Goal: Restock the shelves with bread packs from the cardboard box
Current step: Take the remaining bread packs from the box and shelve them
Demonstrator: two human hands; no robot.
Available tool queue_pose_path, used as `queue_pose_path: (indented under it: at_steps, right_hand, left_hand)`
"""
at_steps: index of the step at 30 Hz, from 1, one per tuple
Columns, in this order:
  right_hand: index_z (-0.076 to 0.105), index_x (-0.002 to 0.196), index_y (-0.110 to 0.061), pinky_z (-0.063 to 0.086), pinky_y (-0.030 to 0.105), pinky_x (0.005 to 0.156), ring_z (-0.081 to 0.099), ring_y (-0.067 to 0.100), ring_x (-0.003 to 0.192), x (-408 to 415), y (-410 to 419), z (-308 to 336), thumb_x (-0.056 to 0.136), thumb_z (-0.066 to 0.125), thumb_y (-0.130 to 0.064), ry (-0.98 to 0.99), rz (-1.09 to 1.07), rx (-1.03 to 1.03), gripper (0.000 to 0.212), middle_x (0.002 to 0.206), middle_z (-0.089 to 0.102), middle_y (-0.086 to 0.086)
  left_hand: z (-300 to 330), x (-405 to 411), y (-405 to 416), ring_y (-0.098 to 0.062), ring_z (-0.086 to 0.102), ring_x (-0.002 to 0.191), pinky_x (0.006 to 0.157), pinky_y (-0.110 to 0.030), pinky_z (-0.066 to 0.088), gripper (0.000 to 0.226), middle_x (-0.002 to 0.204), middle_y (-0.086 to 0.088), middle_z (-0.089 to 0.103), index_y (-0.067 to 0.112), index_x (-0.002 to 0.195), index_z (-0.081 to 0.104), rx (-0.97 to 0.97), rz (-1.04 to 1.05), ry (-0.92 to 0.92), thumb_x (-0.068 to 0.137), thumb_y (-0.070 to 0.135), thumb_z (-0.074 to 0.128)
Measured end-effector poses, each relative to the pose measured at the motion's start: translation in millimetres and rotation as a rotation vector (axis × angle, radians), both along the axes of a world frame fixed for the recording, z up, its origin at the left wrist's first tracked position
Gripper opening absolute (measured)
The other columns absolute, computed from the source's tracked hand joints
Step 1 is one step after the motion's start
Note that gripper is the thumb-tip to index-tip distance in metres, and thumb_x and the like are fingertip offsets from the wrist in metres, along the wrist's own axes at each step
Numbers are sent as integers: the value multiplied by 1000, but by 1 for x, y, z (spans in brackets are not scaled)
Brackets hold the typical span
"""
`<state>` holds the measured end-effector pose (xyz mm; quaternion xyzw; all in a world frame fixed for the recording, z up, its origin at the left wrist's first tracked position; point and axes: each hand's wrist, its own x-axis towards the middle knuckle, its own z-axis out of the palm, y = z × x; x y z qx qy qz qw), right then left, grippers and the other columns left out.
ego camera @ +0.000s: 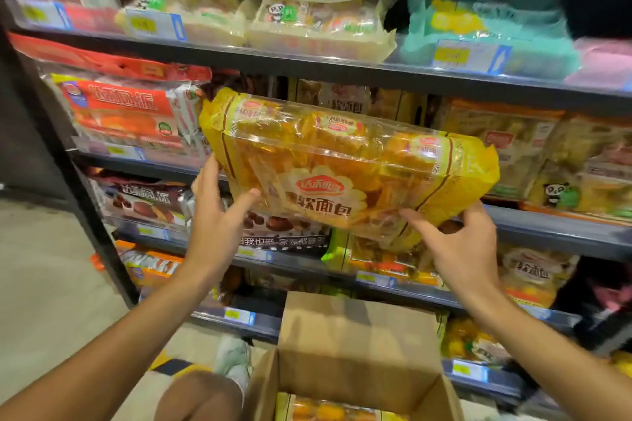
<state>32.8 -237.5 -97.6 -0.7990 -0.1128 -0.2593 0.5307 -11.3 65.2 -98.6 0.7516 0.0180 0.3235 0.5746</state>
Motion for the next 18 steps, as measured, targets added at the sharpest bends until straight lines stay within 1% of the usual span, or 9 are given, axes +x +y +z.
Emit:
queue_pose_path:
  at_steps: [3,5,8,9,10,13,14,16,18]
  right_hand:
    - [64,118,-13,49,16,88,65,1,100,10,9,10,77,84,-30,-52,27,141,49,107,71,-7]
    - [62,123,-9,51,20,93,65,5,107,20,12,15,78,83,-25,-106,40,220,52,112,71,-3]
    - [56,133,-6,51,33,103,62,16,120,36,15,20,84,77,-3,-110,121,343,53,124,67,5]
    - [56,133,-6,51,33,103,62,15,120,41,17,22,85,76,-1,-106,115,345,53,125,67,5]
    - [56,133,-8,51,29,102,63,12,119,44,20,24,85,77,-4,-100,97,332,52,124,68,3]
    - [58,131,-13,46,6,91,62,-2,111,58,27,31,87,77,-17,-70,26,266,49,119,68,-5]
    - [58,130,-15,44,2,86,61,-5,107,65,27,32,88,76,-20,-59,-3,221,46,116,68,-8]
    - [59,127,-19,46,5,85,59,-10,99,79,28,32,92,72,-23,-19,-50,136,38,110,67,-13]
    - [59,124,-21,47,18,87,58,-9,93,93,29,28,95,68,-24,39,-81,98,30,107,66,-13]
  left_hand:
    - [9,7,5,-20,37,143,117,-53,31,85,156,2,38,33,154,29,-69,-6,21,79,52,64]
    - [14,11,0,-17,38,143,119,-48,30,85,156,4,38,29,155,25,-106,-43,12,82,41,66]
    - [19,24,-8,-8,45,136,114,-29,36,80,156,4,39,22,157,19,-169,-101,-9,93,18,66]
    - [21,29,-9,-6,46,133,109,-22,38,79,156,5,38,22,158,16,-191,-110,-9,95,14,64]
    - [20,36,-9,-6,47,132,108,-20,39,79,157,4,37,21,158,15,-210,-111,-11,96,13,63]
    - [19,61,-6,-14,39,142,119,-39,31,86,157,4,37,28,157,15,-253,-98,-4,89,32,66]
    - [18,69,-5,-15,37,144,120,-43,29,89,157,4,37,31,157,17,-268,-103,-1,83,39,67]
    - [15,84,-5,-16,33,146,121,-46,27,90,160,2,33,35,156,16,-309,-121,14,82,42,67]
    - [14,96,-10,-18,28,149,122,-45,26,83,162,-2,26,31,158,9,-314,-151,12,95,25,62]
